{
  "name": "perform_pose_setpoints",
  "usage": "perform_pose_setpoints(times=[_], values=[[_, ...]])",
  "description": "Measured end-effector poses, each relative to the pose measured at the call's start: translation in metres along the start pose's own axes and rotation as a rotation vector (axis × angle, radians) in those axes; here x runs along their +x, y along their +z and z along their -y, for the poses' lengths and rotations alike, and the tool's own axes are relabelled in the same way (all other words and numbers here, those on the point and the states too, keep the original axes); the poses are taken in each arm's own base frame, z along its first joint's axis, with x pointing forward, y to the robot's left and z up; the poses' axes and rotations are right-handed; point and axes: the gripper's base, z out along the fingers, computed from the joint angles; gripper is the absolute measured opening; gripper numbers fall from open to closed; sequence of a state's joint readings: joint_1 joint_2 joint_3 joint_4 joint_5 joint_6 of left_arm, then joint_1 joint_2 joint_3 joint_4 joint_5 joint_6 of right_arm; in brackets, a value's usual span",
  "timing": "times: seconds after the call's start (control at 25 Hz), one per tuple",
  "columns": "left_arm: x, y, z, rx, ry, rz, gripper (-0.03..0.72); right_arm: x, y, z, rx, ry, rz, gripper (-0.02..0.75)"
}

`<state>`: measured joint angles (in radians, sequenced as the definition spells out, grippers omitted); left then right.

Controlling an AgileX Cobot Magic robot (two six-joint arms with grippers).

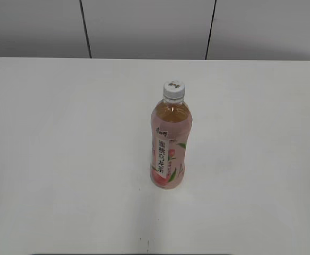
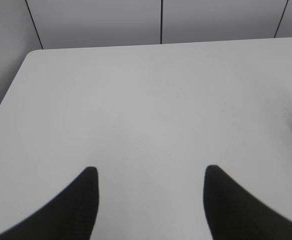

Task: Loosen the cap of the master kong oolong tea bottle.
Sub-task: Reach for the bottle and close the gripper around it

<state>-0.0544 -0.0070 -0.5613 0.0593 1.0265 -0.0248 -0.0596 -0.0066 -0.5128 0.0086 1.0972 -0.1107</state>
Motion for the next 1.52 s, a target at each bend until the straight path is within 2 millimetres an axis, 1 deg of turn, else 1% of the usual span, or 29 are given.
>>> perform_pose_setpoints(times=[1.52], values=[[-0.0001, 0.0000, 0.0000, 0.000, 0.000, 0.001, 0.406, 0.0000, 0.0000, 0.0000, 0.000, 0.000, 0.000, 0.480]])
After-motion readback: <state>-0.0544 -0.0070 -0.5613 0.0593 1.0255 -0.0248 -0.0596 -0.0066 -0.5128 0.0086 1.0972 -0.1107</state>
